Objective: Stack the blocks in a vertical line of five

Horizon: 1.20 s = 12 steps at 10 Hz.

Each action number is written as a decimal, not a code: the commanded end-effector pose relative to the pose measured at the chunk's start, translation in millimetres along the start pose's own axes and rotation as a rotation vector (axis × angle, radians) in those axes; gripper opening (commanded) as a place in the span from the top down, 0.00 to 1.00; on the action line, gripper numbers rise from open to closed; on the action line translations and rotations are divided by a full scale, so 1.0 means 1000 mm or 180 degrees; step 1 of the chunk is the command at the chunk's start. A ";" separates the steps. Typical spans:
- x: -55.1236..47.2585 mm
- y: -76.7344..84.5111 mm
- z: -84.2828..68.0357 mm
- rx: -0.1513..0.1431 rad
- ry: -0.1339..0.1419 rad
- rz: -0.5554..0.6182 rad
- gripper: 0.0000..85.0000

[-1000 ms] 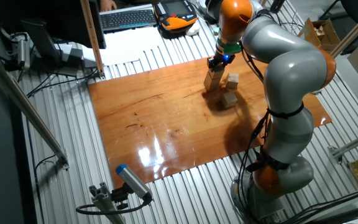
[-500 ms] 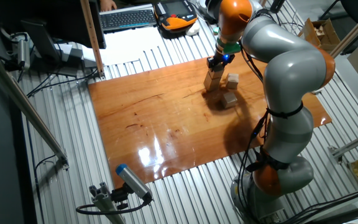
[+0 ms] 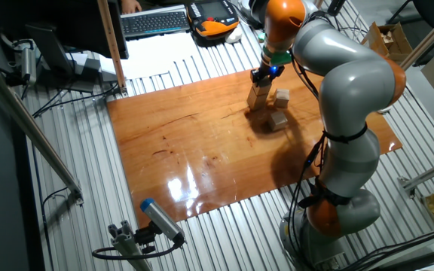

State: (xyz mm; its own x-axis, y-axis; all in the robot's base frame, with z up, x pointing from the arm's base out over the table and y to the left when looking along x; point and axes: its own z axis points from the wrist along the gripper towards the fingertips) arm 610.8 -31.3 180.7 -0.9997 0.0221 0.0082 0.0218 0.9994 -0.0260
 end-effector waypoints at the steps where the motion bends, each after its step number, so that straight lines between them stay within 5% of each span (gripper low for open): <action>1: 0.000 0.000 0.000 0.0000 0.0000 -0.0004 1.00; 12: 0.000 -0.002 0.003 0.0000 0.0010 -0.0028 1.00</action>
State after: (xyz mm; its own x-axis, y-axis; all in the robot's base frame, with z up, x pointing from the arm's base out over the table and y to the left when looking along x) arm 610.4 -32.9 178.1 -0.9998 0.0134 0.0114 0.0131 0.9996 -0.0260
